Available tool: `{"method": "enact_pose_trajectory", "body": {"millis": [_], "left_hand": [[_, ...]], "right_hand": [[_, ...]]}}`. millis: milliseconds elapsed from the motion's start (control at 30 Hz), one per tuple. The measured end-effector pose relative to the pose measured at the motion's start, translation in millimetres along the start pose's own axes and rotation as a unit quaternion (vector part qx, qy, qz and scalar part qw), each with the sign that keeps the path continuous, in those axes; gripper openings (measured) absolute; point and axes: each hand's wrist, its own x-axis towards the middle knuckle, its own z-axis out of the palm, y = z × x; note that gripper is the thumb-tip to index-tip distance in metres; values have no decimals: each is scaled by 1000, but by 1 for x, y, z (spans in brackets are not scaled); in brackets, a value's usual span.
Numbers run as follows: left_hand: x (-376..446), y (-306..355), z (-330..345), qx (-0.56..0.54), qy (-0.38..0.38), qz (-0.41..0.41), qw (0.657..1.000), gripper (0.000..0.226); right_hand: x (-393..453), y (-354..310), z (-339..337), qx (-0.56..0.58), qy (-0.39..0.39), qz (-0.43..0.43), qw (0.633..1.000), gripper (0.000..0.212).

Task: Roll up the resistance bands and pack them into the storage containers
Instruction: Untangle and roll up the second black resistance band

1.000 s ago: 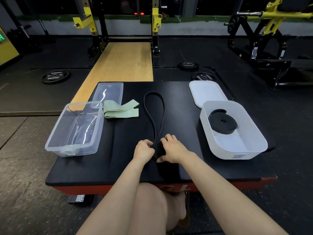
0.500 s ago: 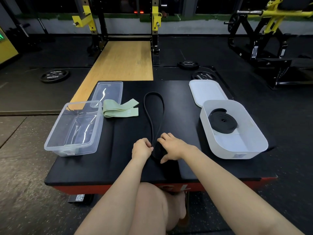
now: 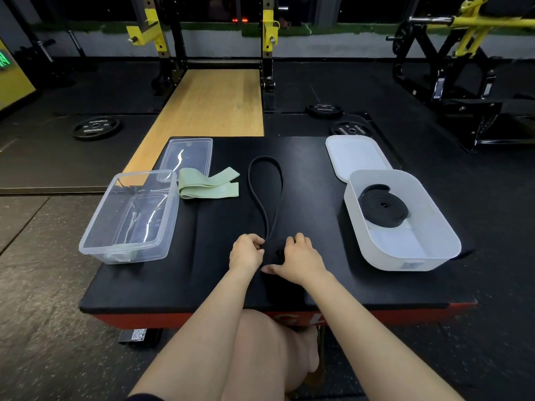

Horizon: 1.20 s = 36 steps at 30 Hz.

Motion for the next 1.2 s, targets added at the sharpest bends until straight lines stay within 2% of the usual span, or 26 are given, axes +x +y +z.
{"method": "enact_pose_trajectory", "body": {"millis": [100,167,333,500,900,1067,1133,1200], "left_hand": [[2,1,4,7,5,3,1000,27],[4,2,4,20,1,16,1000,28],[1,2,3,54,-23,67,996,45],[-1,0,-1,34,-38,62,997,50],[-1,-5,-11,16,-15,-16,1000,8],[2,-5,-11,28,-15,-24,999,12],[4,-4,-9,27,-13,-18,999,6],[5,-3,-6,9,-8,-9,1000,14]], "right_hand": [[-3,-5,11,-9,61,8,998,90],[-3,-5,15,4,74,5,997,87],[2,0,10,2,49,-29,998,84],[9,1,0,-17,6,-65,998,83],[23,4,-20,-103,-112,-165,975,91],[26,7,-23,-119,-129,-183,967,94],[26,8,-23,-118,-125,-185,968,96],[24,10,-22,-106,-116,-181,971,97]]}}
